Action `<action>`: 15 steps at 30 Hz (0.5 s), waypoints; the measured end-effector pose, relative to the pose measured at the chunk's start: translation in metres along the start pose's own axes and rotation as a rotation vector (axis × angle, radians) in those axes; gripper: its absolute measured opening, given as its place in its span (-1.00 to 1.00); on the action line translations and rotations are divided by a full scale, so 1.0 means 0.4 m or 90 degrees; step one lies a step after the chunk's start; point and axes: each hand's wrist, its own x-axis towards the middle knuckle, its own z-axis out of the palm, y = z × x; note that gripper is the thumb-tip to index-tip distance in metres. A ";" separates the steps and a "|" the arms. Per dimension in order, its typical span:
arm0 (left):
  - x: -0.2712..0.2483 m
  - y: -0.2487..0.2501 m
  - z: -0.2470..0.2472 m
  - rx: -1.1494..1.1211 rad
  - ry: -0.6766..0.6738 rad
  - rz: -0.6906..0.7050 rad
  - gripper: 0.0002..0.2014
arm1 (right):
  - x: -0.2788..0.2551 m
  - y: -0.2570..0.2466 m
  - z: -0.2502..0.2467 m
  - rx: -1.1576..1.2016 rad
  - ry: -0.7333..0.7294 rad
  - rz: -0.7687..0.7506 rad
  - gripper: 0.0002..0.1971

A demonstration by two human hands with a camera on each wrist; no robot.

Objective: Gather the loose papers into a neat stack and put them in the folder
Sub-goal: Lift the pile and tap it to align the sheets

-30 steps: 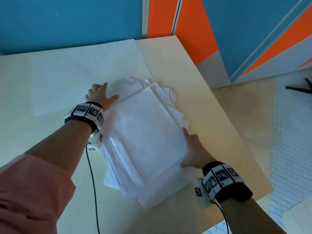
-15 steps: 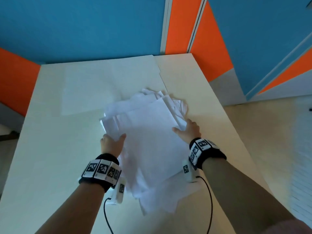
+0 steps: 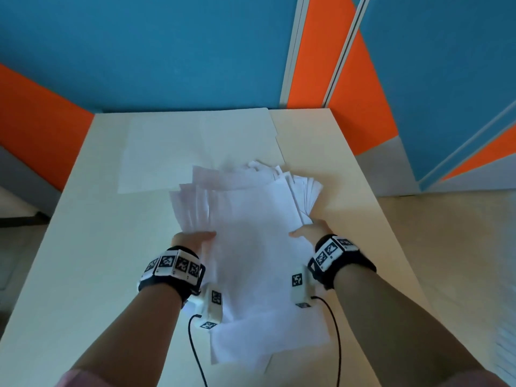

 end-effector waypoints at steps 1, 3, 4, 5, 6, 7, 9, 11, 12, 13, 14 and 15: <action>0.003 0.002 -0.002 0.001 -0.013 0.003 -0.44 | 0.012 0.004 0.002 -0.002 -0.004 -0.010 -0.16; 0.003 0.008 0.001 -0.003 -0.031 0.029 -0.57 | 0.015 -0.002 0.002 -0.001 -0.009 -0.036 -0.11; -0.005 0.011 0.006 -0.006 -0.038 0.048 -0.66 | 0.006 -0.007 0.000 0.006 -0.014 -0.040 -0.08; -0.013 0.009 0.010 -0.005 -0.043 0.062 -0.67 | -0.001 -0.011 -0.003 0.015 -0.028 -0.038 -0.06; -0.018 0.005 0.013 0.002 -0.057 0.072 -0.66 | -0.009 -0.013 -0.006 0.026 -0.045 -0.026 -0.07; -0.016 -0.005 0.016 0.001 -0.071 0.074 -0.61 | -0.014 -0.011 -0.009 0.028 -0.065 -0.016 -0.16; -0.013 -0.028 0.013 -0.024 -0.088 0.059 -0.52 | -0.027 0.002 -0.017 0.027 -0.084 -0.002 -0.40; -0.018 -0.046 0.005 -0.038 -0.081 0.047 -0.54 | -0.042 0.018 -0.026 0.026 -0.099 0.002 -0.56; -0.022 -0.053 -0.001 -0.052 -0.081 0.047 -0.56 | -0.053 0.023 -0.034 0.036 -0.117 -0.005 -0.59; -0.033 -0.054 -0.008 -0.078 -0.091 0.050 -0.54 | -0.063 0.023 -0.041 0.059 -0.126 -0.014 -0.60; -0.046 -0.048 -0.017 -0.111 -0.105 0.063 -0.51 | -0.074 0.017 -0.050 0.097 -0.134 -0.032 -0.59; -0.057 -0.035 -0.028 -0.139 -0.112 0.085 -0.50 | -0.081 0.009 -0.060 0.142 -0.137 -0.049 -0.56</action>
